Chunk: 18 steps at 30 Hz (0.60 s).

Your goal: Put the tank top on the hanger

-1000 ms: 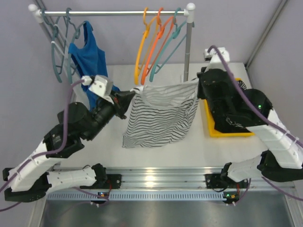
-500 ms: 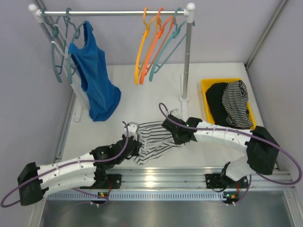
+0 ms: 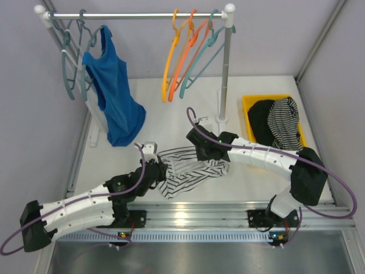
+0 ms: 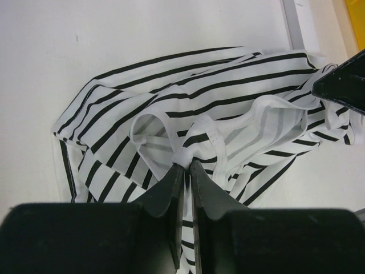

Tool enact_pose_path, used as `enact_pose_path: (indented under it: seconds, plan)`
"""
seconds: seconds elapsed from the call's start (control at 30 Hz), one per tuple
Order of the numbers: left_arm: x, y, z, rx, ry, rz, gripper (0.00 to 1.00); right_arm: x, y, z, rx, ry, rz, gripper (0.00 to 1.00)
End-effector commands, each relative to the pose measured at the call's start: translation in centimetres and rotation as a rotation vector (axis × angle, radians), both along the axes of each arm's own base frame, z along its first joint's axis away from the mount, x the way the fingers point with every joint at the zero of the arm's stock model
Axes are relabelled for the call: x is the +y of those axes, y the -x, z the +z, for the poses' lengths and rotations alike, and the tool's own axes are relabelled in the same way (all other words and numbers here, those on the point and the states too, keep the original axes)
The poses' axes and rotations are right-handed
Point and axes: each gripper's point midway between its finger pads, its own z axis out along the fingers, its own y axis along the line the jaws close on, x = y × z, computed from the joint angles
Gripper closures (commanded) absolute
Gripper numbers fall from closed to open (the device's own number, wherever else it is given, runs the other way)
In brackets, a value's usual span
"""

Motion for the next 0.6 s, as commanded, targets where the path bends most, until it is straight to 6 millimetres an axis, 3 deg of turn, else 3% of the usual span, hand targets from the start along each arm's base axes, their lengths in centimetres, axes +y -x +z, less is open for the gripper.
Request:
enact_pose_path:
  seconds: [0.0,0.17,0.4,0.57]
  plan:
    - [0.0,-0.3,1.9,-0.007,0.06,0.037,0.85,-0.1,-0.8,1.5,-0.049,-0.07,-0.043,0.71]
    - [0.5,-0.1,3.6,-0.007,0.059,0.044,0.49,-0.6,0.2,2.5,-0.05,-0.125,-0.023,0.57]
    - [1.6,0.3,7.0,-0.033,0.068,0.04,0.43,-1.9,1.6,2.9,-0.055,-0.178,-0.018,0.47]
    - [2.9,0.5,11.4,-0.09,0.09,0.047,0.4,-2.4,2.2,3.9,-0.07,-0.214,-0.01,0.43]
